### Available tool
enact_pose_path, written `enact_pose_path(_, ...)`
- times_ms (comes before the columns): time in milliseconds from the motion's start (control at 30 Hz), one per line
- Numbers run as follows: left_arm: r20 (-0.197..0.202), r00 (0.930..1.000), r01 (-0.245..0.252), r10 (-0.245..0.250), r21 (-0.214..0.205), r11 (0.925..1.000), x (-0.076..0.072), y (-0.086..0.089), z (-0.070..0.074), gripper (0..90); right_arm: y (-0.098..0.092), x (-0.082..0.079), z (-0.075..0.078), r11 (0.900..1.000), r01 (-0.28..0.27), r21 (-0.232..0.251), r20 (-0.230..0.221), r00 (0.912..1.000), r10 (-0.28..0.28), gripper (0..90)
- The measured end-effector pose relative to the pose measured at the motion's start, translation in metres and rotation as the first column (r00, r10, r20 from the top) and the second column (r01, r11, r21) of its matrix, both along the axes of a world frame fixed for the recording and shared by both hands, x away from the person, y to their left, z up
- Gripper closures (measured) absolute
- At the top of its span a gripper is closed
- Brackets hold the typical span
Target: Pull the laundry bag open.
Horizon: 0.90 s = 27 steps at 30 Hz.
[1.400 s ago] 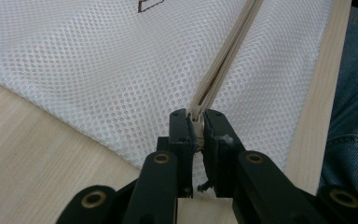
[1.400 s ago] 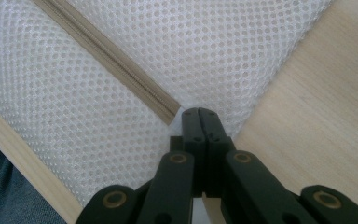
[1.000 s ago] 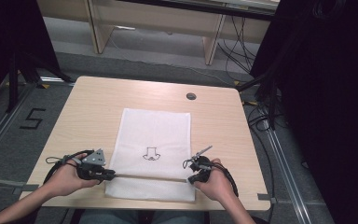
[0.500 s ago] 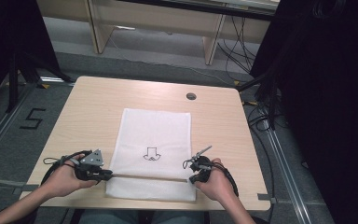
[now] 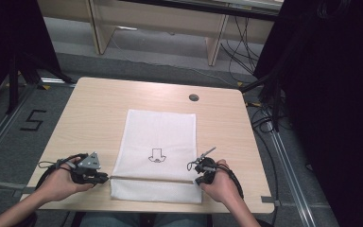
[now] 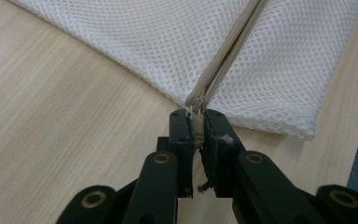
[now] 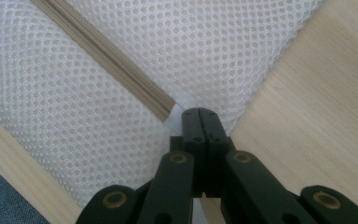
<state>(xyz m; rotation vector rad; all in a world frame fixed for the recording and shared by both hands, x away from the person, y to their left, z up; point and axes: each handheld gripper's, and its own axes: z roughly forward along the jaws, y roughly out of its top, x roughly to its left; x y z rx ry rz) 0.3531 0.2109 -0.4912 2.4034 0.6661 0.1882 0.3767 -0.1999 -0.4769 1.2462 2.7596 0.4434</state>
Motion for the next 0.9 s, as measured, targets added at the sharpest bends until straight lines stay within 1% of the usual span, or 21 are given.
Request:
enact_pose_path(33, -0.006, 0.9993, 0.037, -0.037, 0.032, 0.9988, 0.002, 0.003, 0.001, 81.9, -0.001, 0.0, -0.001, 1.0, 0.0, 0.004, 0.005, 1.0, 0.0, 90.0)
enact_pose_path(100, -0.012, 0.9992, 0.039, -0.039, 0.037, 0.9985, 0.002, 0.003, 0.001, 81.8, -0.004, -0.001, -0.001, 0.999, 0.027, 0.037, -0.009, 0.9996, -0.027, 90.0)
enact_pose_path(167, -0.011, 0.999, 0.043, -0.043, 0.041, 0.9982, 0.003, 0.004, 0.001, 81.7, -0.005, 0.0, -0.001, 0.9986, 0.038, 0.037, -0.013, 0.9992, -0.037, 90.0)
enact_pose_path(200, -0.015, 0.9993, 0.036, -0.036, 0.034, 0.9988, 0.003, 0.004, 0.001, 81.7, -0.005, 0.0, -0.001, 0.9988, 0.03, 0.038, -0.008, 0.9995, -0.03, 90.0)
enact_pose_path(233, -0.029, 0.9994, -0.019, 0.018, -0.026, 0.9995, 0.001, 0.001, -0.002, 81.7, -0.005, 0.0, -0.001, 0.9991, 0.024, 0.034, -0.004, 0.9997, -0.024, 90.0)
enact_pose_path(267, -0.03, 0.999, 0.034, -0.033, 0.024, 0.9991, 0.004, 0.005, 0.0, 81.7, -0.004, -0.001, -0.001, 0.9989, 0.03, 0.038, -0.007, 0.9995, -0.029, 90.0)
enact_pose_path(300, -0.023, 0.9993, 0.029, -0.029, 0.021, 0.9994, 0.004, 0.005, 0.001, 81.6, -0.005, 0.0, -0.001, 0.999, 0.02, 0.04, -0.002, 0.9998, -0.019, 90.0)
enact_pose_path(333, -0.026, 0.9996, 0.012, -0.012, -0.002, 0.9999, 0.003, 0.004, 0.0, 81.6, -0.006, 0.0, -0.001, 0.9987, 0.033, 0.04, -0.011, 0.9994, -0.032, 90.0)
enact_pose_path(367, -0.042, 0.9988, 0.026, -0.026, 0.015, 0.9995, 0.004, 0.006, 0.001, 81.6, -0.007, 0.001, -0.002, 0.9989, 0.009, 0.046, 0.002, 1.0, -0.009, 90.0)
enact_pose_path(400, -0.035, 0.9992, 0.02, -0.02, 0.005, 0.9998, 0.004, 0.006, 0.0, 81.6, -0.007, 0.001, -0.002, 0.9989, 0.005, 0.046, 0.002, 1.0, -0.005, 90.0)
enact_pose_path(467, -0.039, 0.999, 0.021, -0.021, -0.003, 0.9998, 0.004, 0.006, 0.0, 81.5, -0.007, 0.0, -0.001, 0.9988, 0.018, 0.046, 0.0, 0.9998, -0.018, 90.0)
enact_pose_path(500, -0.047, 0.9988, -0.017, 0.015, -0.052, 0.9985, 0.001, 0.003, -0.002, 81.5, -0.007, 0.0, -0.001, 0.9988, 0.019, 0.046, 0.0, 0.9998, -0.019, 90.0)
enact_pose_path(533, -0.05, 0.9984, -0.03, 0.027, -0.068, 0.9973, 0.0, 0.002, -0.002, 81.4, -0.007, 0.0, -0.002, 0.9984, 0.025, 0.051, 0.004, 0.9997, -0.025, 90.0)
enact_pose_path(633, -0.04, 0.9989, -0.027, 0.024, -0.075, 0.9968, 0.001, 0.003, -0.001, 81.3, -0.009, 0.0, -0.002, 0.9967, 0.035, 0.073, -0.007, 0.9994, -0.034, 90.0)
enact_pose_path(700, -0.038, 0.9989, -0.031, 0.028, -0.083, 0.9961, 0.001, 0.003, 0.0, 81.2, -0.011, 0.002, -0.003, 0.9962, 0.024, 0.084, -0.008, 0.9997, -0.023, 90.0)
enact_pose_path(733, -0.034, 0.999, -0.032, 0.029, -0.084, 0.9959, 0.001, 0.003, 0.0, 81.0, -0.011, 0.002, -0.002, 0.996, 0.034, 0.082, -0.015, 0.9993, -0.033, 89.1)
enact_pose_path(767, -0.027, 0.9994, -0.024, 0.023, -0.067, 0.9975, 0.002, 0.004, 0.0, 80.7, -0.011, 0.002, -0.002, 0.9958, 0.032, 0.086, -0.016, 0.9994, -0.031, 87.5)
enact_pose_path(800, -0.015, 0.9997, -0.02, 0.02, -0.06, 0.998, 0.003, 0.005, 0.0, 79.3, -0.01, 0.002, -0.001, 0.9949, 0.038, 0.094, -0.019, 0.9992, -0.036, 85.2)
enact_pose_path(833, 0.001, 0.9995, -0.031, 0.031, -0.061, 0.9977, 0.004, 0.006, 0.0, 76.6, -0.011, 0.002, -0.001, 0.9937, 0.043, 0.103, -0.021, 0.999, -0.041, 82.0)
enact_pose_path(867, -0.013, 0.9991, -0.041, 0.04, -0.082, 0.9958, 0.004, 0.006, 0.0, 73.1, -0.011, 0.001, 0.001, 0.9933, 0.048, 0.105, -0.011, 0.9988, -0.047, 78.1)
enact_pose_path(900, -0.003, 0.9992, -0.039, 0.039, -0.081, 0.996, 0.005, 0.007, 0.0, 69.9, -0.011, 0.0, 0.001, 0.9925, 0.059, 0.107, -0.001, 0.9983, -0.059, 76.6)
